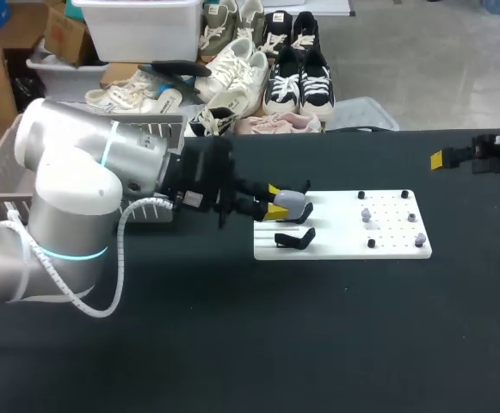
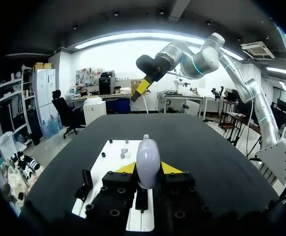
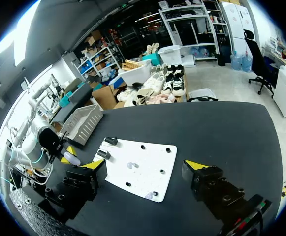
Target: Pick up each earbud case from the left stands, insert the matching earbuds, close the lid, and place the case in the box.
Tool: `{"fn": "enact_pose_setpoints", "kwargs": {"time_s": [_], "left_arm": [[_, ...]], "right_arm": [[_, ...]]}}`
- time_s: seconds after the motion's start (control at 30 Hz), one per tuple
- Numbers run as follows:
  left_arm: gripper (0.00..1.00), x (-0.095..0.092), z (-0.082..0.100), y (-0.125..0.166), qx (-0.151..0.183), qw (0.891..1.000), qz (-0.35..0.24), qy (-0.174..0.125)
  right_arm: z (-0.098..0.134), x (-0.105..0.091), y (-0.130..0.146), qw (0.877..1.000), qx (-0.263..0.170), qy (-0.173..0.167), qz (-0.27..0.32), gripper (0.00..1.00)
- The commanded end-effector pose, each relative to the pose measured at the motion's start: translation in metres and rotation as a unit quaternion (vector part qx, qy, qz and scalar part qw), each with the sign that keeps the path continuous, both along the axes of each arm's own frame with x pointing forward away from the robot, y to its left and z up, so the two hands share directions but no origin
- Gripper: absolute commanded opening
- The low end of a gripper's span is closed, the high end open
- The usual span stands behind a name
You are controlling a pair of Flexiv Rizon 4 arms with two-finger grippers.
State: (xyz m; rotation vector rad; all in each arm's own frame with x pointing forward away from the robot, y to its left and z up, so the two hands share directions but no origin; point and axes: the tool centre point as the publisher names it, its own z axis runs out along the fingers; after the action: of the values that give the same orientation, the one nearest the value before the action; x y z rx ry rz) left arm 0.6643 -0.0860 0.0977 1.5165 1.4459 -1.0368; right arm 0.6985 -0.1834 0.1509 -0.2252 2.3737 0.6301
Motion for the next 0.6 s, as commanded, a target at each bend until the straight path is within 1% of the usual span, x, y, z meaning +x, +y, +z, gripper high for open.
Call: {"fn": "enact_pose_setpoints", "kwargs": {"time_s": [0.03, 0.13, 0.23, 0.3, 0.4, 0.6], "left_arm": [[0.0, -0.019, 0.019, 0.012, -0.045, 0.999, 0.012, -0.015], [0.0, -0.025, 0.031, 0.01, -0.064, 0.998, 0.008, -0.023], [0.0, -0.028, 0.039, 0.008, -0.078, 0.997, 0.005, -0.025], [0.0, -0.031, 0.042, 0.006, -0.088, 0.996, 0.004, -0.029], [0.0, -0.037, 0.046, 0.003, -0.101, 0.994, 0.001, -0.047], [0.0, -0.044, 0.048, -0.002, -0.111, 0.992, -0.009, -0.055]], "right_arm": [[-0.001, 0.001, -0.001, 1.0, 0.002, 0.0, 0.003, 1.0], [-0.001, 0.001, -0.001, 1.0, 0.002, 0.0, 0.003, 1.0], [-0.001, 0.001, -0.001, 1.0, 0.002, 0.0, 0.003, 1.0], [-0.001, 0.001, -0.001, 1.0, 0.002, 0.0, 0.003, 1.0], [-0.001, 0.001, -0.001, 1.0, 0.002, 0.0, 0.003, 1.0], [-0.001, 0.001, -0.001, 1.0, 0.002, 0.0, 0.003, 1.0]]}}
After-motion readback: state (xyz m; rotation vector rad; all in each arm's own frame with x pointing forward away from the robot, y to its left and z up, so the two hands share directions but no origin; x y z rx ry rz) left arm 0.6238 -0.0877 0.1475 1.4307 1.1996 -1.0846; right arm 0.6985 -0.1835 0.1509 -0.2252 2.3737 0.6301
